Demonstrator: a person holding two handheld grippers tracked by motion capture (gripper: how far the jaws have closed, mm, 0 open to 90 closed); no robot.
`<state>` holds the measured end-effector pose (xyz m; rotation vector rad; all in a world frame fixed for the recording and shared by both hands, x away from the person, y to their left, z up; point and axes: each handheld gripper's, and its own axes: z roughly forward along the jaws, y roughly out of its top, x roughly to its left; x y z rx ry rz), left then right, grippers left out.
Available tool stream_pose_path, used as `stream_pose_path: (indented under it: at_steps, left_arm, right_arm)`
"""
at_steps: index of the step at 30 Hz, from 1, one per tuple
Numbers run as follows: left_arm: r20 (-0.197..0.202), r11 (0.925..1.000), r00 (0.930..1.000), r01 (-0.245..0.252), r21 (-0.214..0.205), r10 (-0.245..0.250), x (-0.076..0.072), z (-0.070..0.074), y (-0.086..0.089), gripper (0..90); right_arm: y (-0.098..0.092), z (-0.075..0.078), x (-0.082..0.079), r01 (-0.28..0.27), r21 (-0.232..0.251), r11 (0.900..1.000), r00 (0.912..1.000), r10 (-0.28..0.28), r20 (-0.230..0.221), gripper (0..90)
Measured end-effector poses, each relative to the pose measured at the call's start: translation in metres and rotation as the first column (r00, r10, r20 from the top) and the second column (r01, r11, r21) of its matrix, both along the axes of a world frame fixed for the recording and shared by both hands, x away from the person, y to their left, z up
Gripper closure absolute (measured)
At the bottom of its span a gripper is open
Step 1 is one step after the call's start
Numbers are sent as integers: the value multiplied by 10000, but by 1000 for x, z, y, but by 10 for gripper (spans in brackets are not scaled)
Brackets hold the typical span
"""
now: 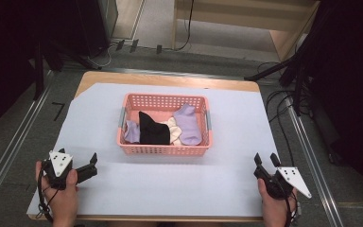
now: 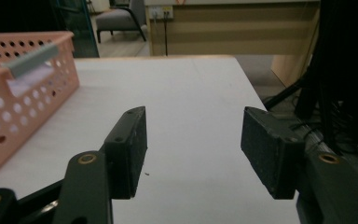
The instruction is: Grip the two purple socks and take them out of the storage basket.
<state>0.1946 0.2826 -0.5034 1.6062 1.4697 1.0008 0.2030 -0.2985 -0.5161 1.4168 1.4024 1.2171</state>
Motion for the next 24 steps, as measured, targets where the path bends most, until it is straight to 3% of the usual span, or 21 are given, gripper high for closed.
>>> stream_pose_path:
  at_steps: [5, 8, 12, 24]
  left_arm:
    - [402, 9999, 9991, 102, 70, -104, -4, -1, -1, 0]
    - [493, 9998, 9987, 142, 131, -148, -5, -1, -2, 0]
    - [569, 9998, 9982, 166, 132, -173, -5, -1, -2, 1]
    - [637, 9993, 9975, 283, 262, -299, -6, -1, -3, 2]
  right_arm:
    - [13, 17, 3, -499, 509, 9975, 9987, 494, 119, 472]
    - [21, 24, 7, -772, 517, 9957, 9970, 771, 32, 486]
    - [44, 39, 22, -1462, 426, 9883, 9885, 1476, -334, 513]
    - [98, 60, 52, -2495, 629, 9663, 9669, 2522, -395, 539]
